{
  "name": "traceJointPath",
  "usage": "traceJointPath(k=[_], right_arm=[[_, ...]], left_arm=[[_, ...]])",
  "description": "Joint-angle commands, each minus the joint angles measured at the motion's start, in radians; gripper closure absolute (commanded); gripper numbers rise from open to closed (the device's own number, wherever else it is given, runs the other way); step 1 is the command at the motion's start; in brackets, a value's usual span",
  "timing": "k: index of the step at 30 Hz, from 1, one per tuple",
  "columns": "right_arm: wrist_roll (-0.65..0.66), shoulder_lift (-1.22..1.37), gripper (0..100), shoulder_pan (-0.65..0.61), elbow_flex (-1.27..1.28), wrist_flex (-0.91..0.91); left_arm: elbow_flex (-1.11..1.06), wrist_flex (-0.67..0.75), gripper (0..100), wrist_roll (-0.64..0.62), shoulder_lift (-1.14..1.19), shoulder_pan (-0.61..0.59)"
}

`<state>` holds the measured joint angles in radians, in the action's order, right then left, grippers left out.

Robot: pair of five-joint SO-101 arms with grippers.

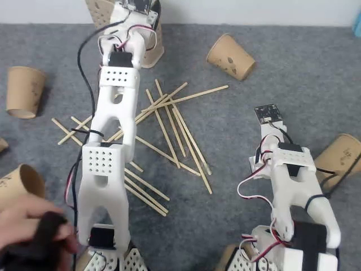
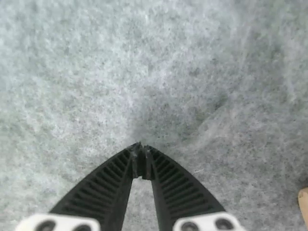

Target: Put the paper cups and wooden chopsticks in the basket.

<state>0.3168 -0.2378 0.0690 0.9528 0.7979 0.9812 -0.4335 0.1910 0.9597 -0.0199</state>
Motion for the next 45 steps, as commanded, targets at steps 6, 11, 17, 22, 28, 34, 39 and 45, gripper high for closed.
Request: traceJointPath(k=[6,11,17,22,28,34,39,45], right_arm=[[0.011,-0.044,99.1,-0.008,0.002,-0.005],[0.011,-0.044,99.1,-0.008,0.002,-0.005],[0.011,-0.044,99.1,-0.008,0.002,-0.005],[0.011,-0.044,99.1,-0.008,0.002,-0.005],[0.011,-0.044,99.1,-0.008,0.002,-0.005],[0.011,-0.044,99.1,-0.008,0.002,-0.005],[0.011,-0.044,99.1,-0.008,0.002,-0.005],[0.032,-0.044,99.1,-0.008,0.002,-0.005]], left_arm=[[0.122,-0.135,81,0.077,0.149,0.02],[0.269,-0.307,85,0.08,0.21,0.003],[0.513,-0.623,99,0.08,0.216,0.002],[0.7,-0.879,99,0.072,0.218,0.037],[0.694,-0.918,99,-0.046,0.216,0.061],[0.696,-0.931,99,-0.279,0.216,0.084],[0.697,-0.954,99,-0.496,0.207,0.08],[0.697,-0.993,99,-0.557,0.158,0.1]])
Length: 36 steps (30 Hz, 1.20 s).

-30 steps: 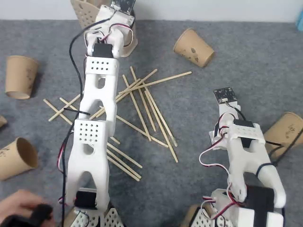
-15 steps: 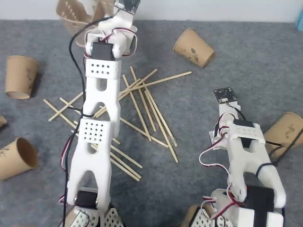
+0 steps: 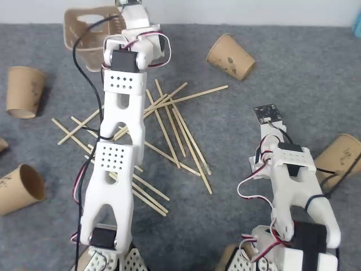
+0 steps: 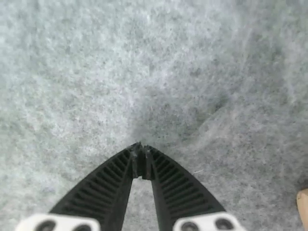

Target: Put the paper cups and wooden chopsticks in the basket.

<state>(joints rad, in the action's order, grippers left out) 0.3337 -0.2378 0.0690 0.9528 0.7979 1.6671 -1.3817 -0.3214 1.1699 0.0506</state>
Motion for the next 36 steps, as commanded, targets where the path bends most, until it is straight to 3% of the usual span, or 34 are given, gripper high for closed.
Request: traceJointPath(k=[1,13,25,36], right_arm=[[0.015,-0.044,99.1,-0.008,0.002,-0.005],[0.018,-0.044,99.1,-0.008,0.002,-0.005],[0.02,-0.044,99.1,-0.008,0.002,-0.005],[0.02,-0.044,99.1,-0.008,0.002,-0.005]], left_arm=[[0.012,-0.063,99,-0.044,-0.068,0.037],[0.01,-0.209,99,-0.038,-0.226,0.11],[0.01,-0.232,99,-0.035,-0.224,0.126],[0.004,-0.235,96,0.08,-0.218,0.155]])
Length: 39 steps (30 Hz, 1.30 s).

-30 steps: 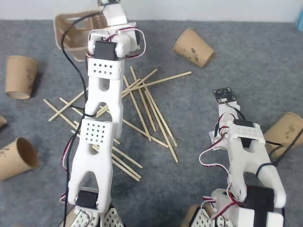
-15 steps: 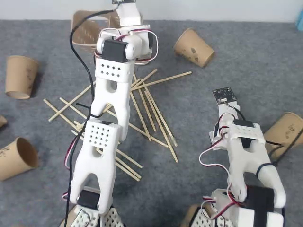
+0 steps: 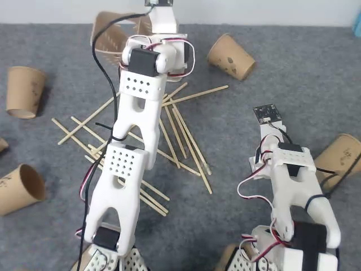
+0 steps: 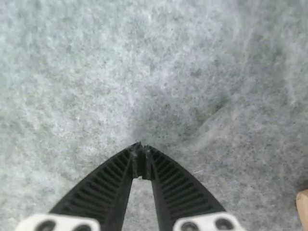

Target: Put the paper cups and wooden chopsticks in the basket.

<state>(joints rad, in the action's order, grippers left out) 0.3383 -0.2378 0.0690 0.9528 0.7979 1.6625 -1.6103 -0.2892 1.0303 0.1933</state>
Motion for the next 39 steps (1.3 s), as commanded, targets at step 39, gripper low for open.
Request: traceJointPath(k=[39], right_arm=[[0.015,-0.044,99.1,-0.008,0.002,-0.005]], left_arm=[[-0.045,0.172,78,1.057,-0.098,-0.219]])
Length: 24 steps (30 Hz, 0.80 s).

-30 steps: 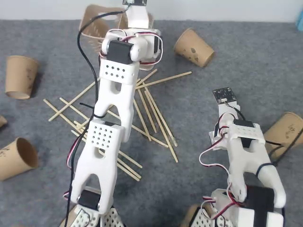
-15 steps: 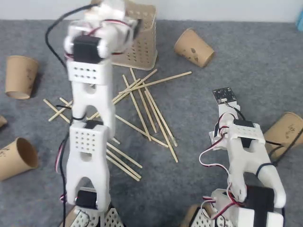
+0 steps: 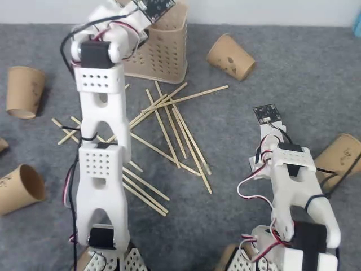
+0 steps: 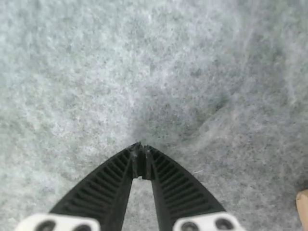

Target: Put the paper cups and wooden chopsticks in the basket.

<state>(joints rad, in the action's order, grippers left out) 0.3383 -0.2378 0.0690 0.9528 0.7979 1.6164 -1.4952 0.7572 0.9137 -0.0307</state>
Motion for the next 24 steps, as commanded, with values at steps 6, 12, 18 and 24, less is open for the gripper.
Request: traceJointPath(k=[6,12,18,24], right_arm=[[0.015,-0.044,99.1,-0.008,0.002,-0.005],[0.015,-0.044,99.1,-0.008,0.002,-0.005],[0.015,-0.044,99.1,-0.008,0.002,-0.005],[0.015,-0.044,99.1,-0.008,0.002,-0.005]], left_arm=[[-0.001,0.14,78,0.011,0.104,-0.009],[-0.001,0.15,78,0.012,0.19,-0.025],[0.001,0.064,79,0.014,0.229,-0.028],[0.047,-0.14,94,0.061,0.224,-0.015]])
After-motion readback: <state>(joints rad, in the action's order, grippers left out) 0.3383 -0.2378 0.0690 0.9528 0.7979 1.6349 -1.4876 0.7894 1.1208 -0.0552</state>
